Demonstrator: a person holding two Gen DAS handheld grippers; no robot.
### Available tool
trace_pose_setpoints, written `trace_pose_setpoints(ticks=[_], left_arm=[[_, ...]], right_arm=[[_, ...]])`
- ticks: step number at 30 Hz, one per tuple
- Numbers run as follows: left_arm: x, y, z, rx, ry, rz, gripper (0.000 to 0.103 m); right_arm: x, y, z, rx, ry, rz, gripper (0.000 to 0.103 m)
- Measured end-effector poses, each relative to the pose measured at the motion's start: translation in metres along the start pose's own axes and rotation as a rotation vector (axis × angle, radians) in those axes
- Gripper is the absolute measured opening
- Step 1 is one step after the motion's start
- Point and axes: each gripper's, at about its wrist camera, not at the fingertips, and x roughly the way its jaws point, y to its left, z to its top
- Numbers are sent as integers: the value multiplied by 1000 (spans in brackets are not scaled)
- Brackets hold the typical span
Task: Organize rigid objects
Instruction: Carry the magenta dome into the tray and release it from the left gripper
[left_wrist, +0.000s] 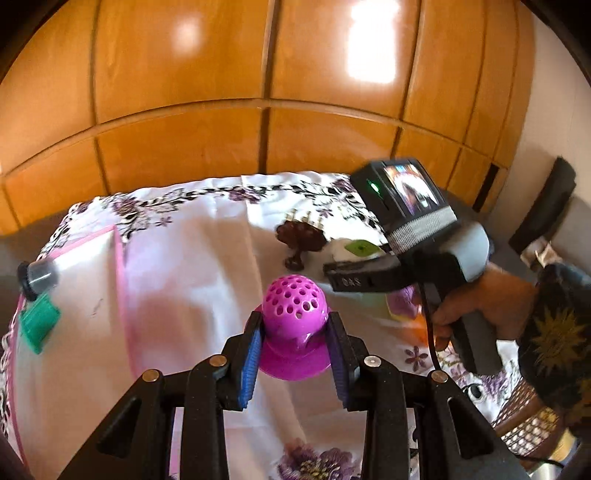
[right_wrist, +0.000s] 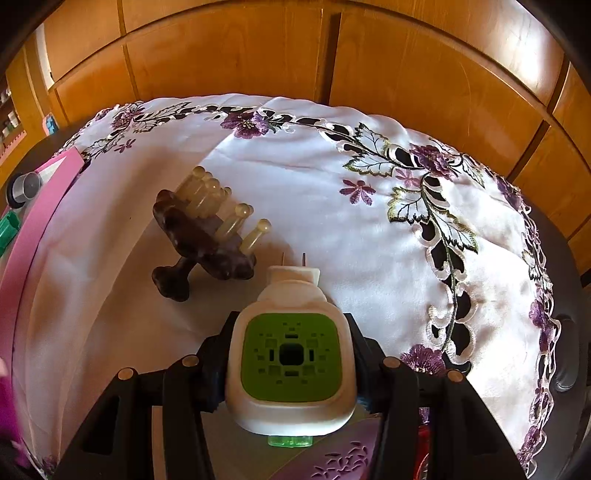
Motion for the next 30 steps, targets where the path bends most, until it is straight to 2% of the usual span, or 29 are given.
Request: trace_pose_setpoints(ticks=[6, 11, 14, 17, 21, 27, 30], left_arm=[[-34, 52, 11, -155, -53, 27, 34], [-48, 107, 14, -284, -73, 89, 34], [-38, 143, 9, -335, -22, 137, 34], [-19, 173, 6, -383, 44, 151, 34], [1, 201, 6, -405, 100, 171, 34], [32, 223, 23, -370, 124, 208, 34], [50, 232, 26, -349, 146, 268, 34]], right_arm=[[0, 1, -1, -6, -9, -17, 52], [0, 3, -1, -18, -10, -29, 52], [0, 4, 0, -25, -9, -36, 52], [0, 4, 0, -25, -8, -39, 52], [0, 6, 0, -35, -8, -49, 52], [0, 7, 0, -43, -7, -56, 52], [0, 7, 0, -44, -7, -57, 52]])
